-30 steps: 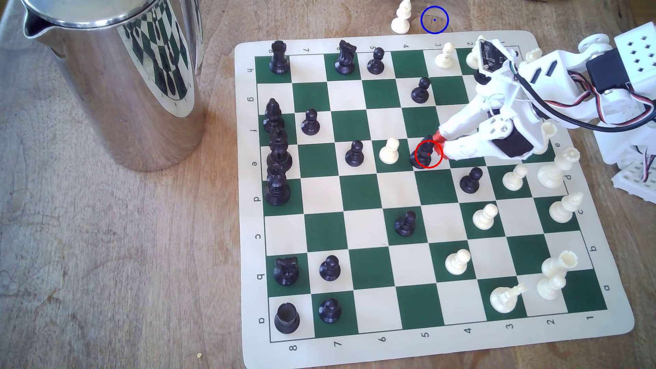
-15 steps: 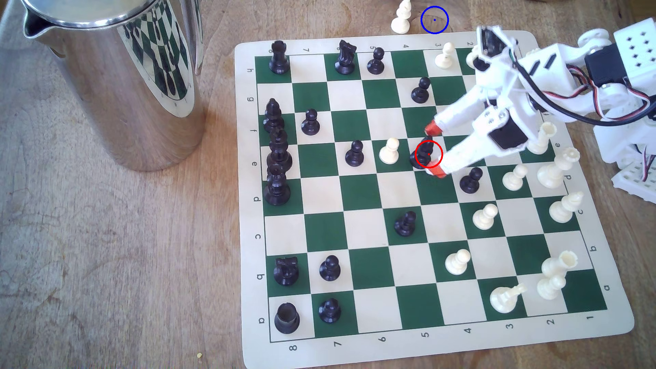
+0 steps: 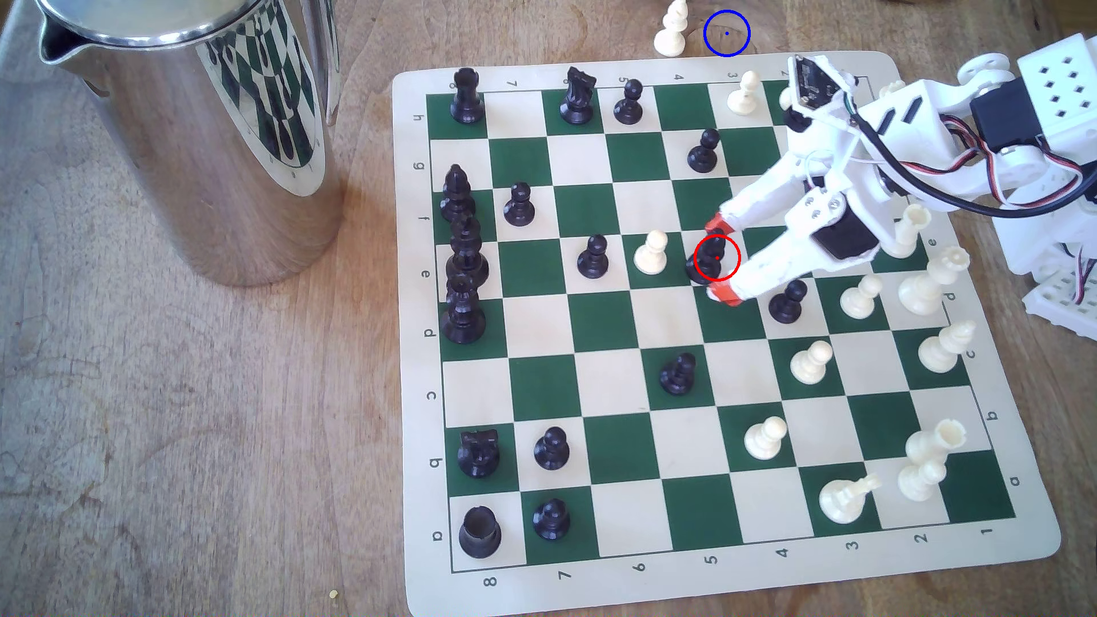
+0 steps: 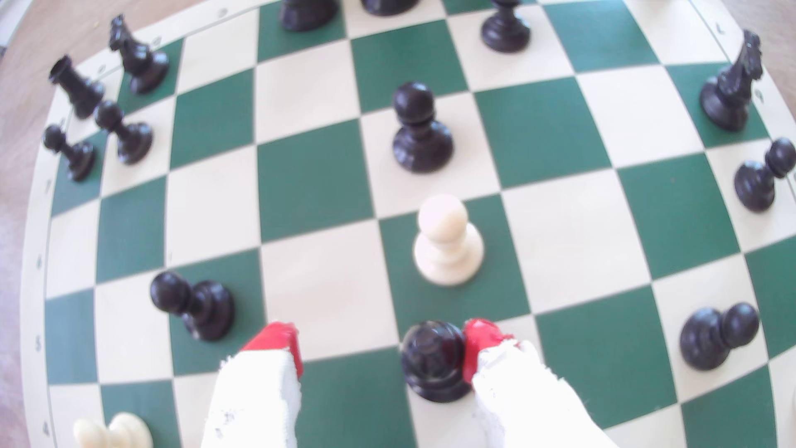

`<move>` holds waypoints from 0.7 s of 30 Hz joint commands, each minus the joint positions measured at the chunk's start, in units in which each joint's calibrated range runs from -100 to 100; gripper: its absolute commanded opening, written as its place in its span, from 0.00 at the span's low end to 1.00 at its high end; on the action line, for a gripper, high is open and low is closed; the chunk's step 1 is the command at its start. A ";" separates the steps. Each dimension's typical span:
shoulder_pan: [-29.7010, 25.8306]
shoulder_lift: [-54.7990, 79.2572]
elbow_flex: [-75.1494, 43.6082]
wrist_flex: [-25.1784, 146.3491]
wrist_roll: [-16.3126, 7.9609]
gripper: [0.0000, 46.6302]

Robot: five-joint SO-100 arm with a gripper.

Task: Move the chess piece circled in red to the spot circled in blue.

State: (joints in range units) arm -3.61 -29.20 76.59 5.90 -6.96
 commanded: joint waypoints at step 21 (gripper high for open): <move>-0.18 -4.33 -6.15 5.65 0.44 0.00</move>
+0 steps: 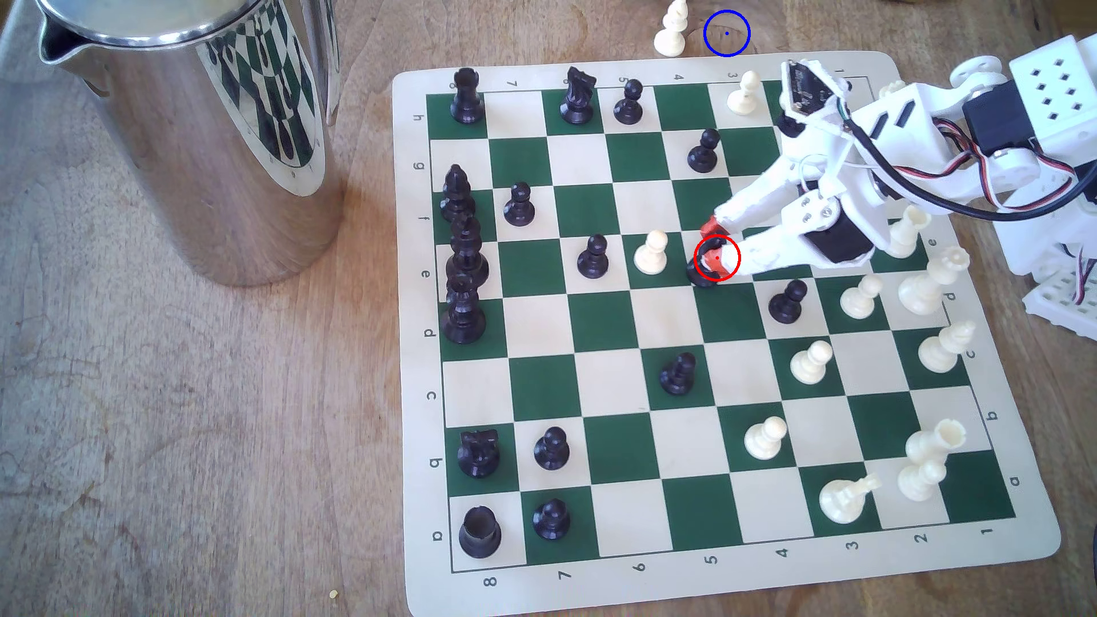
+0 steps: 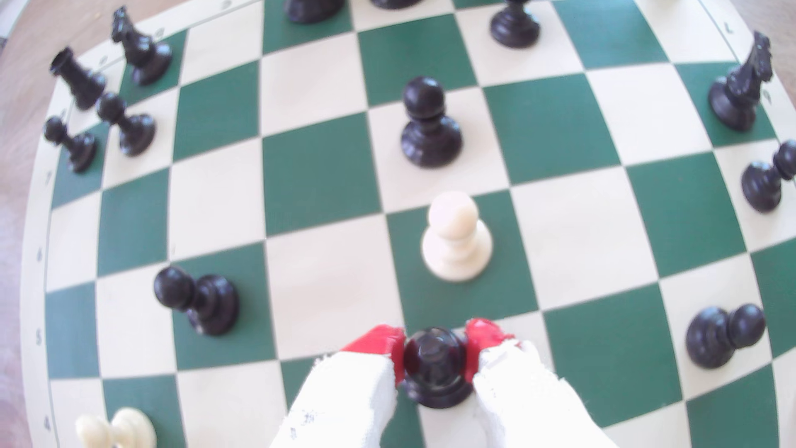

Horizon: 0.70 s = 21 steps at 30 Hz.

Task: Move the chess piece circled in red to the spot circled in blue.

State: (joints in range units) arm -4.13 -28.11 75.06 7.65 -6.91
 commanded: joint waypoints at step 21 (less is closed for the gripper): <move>24.27 -25.20 -19.21 31.58 5.96 0.00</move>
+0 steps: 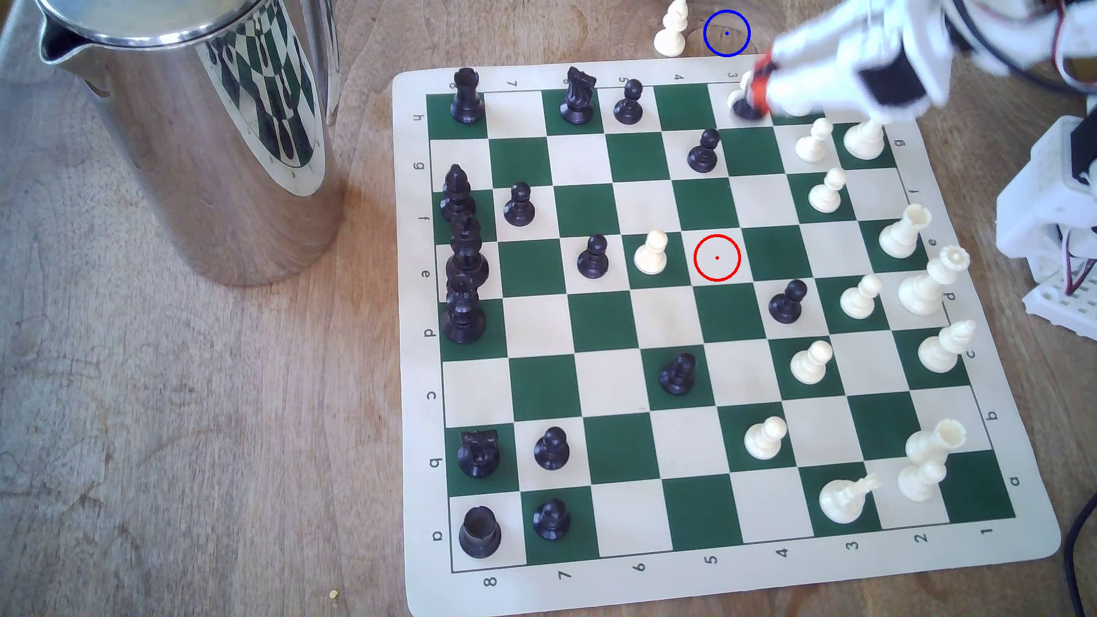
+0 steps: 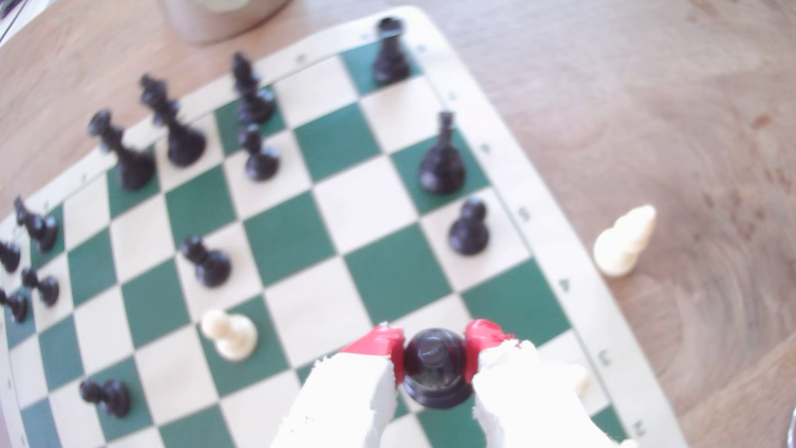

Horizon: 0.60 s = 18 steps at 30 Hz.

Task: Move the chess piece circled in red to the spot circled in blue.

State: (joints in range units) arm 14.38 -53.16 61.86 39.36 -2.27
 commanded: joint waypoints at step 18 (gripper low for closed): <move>17.49 22.86 -6.10 -19.46 3.13 0.01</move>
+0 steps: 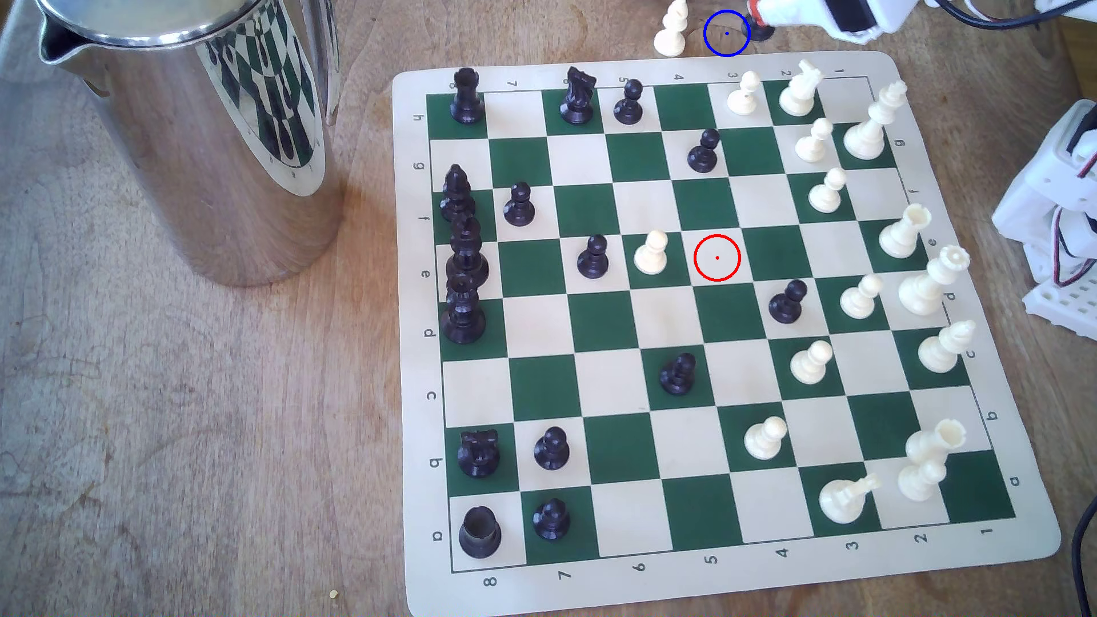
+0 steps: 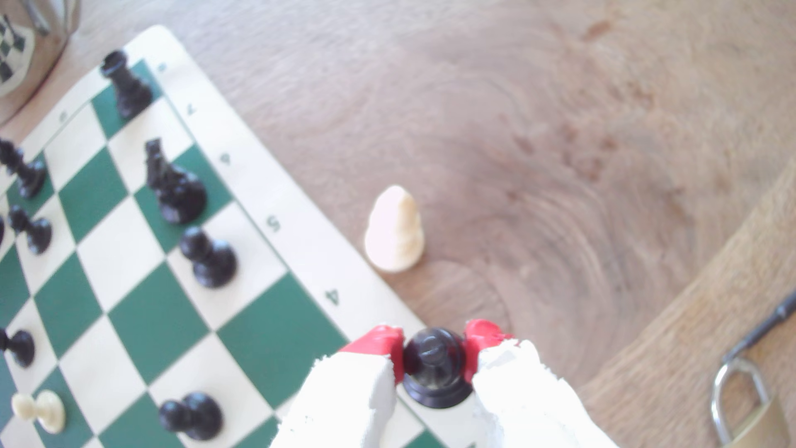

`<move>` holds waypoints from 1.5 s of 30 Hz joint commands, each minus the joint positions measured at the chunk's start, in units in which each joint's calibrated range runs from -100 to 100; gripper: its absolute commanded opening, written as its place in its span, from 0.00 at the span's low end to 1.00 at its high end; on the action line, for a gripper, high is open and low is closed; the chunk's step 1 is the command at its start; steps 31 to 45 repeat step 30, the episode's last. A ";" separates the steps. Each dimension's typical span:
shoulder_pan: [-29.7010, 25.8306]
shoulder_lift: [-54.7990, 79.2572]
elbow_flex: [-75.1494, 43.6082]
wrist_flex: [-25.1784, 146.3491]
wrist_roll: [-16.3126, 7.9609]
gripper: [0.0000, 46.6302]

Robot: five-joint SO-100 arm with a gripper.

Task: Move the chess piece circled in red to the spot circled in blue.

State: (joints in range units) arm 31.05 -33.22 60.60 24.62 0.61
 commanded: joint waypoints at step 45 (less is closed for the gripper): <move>2.16 22.53 -11.00 -16.84 -0.68 0.04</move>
